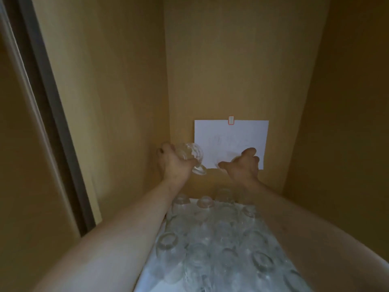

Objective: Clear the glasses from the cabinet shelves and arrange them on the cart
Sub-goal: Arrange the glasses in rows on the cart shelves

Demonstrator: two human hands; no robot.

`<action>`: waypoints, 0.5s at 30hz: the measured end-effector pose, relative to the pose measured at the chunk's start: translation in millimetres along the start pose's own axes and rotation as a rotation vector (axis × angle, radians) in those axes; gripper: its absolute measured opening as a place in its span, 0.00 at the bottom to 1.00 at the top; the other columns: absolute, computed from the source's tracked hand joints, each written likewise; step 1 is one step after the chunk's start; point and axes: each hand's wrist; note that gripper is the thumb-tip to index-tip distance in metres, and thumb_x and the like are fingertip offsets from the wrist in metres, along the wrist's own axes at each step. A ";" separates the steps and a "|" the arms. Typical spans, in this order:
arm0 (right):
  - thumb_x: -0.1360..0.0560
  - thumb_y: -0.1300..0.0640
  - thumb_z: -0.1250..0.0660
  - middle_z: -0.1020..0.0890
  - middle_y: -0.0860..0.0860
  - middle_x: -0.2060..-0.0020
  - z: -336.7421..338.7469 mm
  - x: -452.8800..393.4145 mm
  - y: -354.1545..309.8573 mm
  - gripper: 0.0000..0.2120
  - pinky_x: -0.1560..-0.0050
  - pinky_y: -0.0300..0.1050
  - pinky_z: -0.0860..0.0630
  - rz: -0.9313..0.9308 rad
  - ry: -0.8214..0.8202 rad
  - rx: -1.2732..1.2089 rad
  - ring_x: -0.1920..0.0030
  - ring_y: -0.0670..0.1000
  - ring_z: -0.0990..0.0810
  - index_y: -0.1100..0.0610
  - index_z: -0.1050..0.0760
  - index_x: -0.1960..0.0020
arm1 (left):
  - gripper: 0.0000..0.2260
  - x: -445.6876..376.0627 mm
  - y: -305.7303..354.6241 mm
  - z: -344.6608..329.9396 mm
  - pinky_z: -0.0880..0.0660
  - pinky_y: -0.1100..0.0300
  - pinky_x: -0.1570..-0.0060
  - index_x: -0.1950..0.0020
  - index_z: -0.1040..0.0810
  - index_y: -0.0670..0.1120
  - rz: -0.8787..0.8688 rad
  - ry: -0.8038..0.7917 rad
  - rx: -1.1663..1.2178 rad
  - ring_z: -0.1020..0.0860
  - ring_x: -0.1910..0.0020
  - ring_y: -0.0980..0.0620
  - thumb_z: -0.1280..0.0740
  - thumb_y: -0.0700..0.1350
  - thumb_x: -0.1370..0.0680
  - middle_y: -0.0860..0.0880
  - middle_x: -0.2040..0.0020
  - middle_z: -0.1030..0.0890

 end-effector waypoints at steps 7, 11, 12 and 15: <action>0.37 0.50 0.16 0.25 0.54 0.46 37.2 71.7 -10.4 0.39 0.55 0.47 0.26 -0.083 0.115 -0.209 0.49 0.56 0.23 0.56 0.39 0.39 | 0.34 42.2 11.3 39.8 0.33 0.60 0.55 0.46 0.36 0.52 0.012 -0.006 0.272 0.28 0.55 0.50 0.17 0.49 0.42 0.47 0.43 0.27; 0.38 0.46 0.16 0.22 0.53 0.48 65.1 129.0 -14.1 0.38 0.54 0.47 0.25 -0.171 0.260 -0.299 0.52 0.55 0.21 0.56 0.37 0.41 | 0.34 70.4 19.2 74.6 0.29 0.56 0.54 0.45 0.36 0.52 0.016 -0.065 0.367 0.27 0.52 0.48 0.18 0.49 0.41 0.50 0.45 0.30; 0.38 0.44 0.17 0.23 0.52 0.49 72.2 144.8 -15.2 0.40 0.54 0.47 0.24 -0.200 0.290 -0.305 0.53 0.55 0.21 0.57 0.38 0.39 | 0.34 78.6 20.5 82.7 0.27 0.54 0.51 0.45 0.36 0.51 0.007 -0.092 0.383 0.26 0.50 0.46 0.18 0.48 0.41 0.49 0.45 0.30; 0.36 0.40 0.19 0.23 0.51 0.52 92.2 190.0 -14.6 0.40 0.58 0.48 0.22 -0.233 0.355 -0.316 0.56 0.53 0.21 0.56 0.40 0.40 | 0.33 104.0 25.1 104.8 0.24 0.48 0.45 0.46 0.33 0.49 -0.015 -0.124 0.461 0.25 0.46 0.44 0.19 0.49 0.43 0.47 0.44 0.27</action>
Point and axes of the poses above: each hand's wrist, its own x-axis away from the middle knuckle, its own z-axis out of the back of the hand, y = z × x
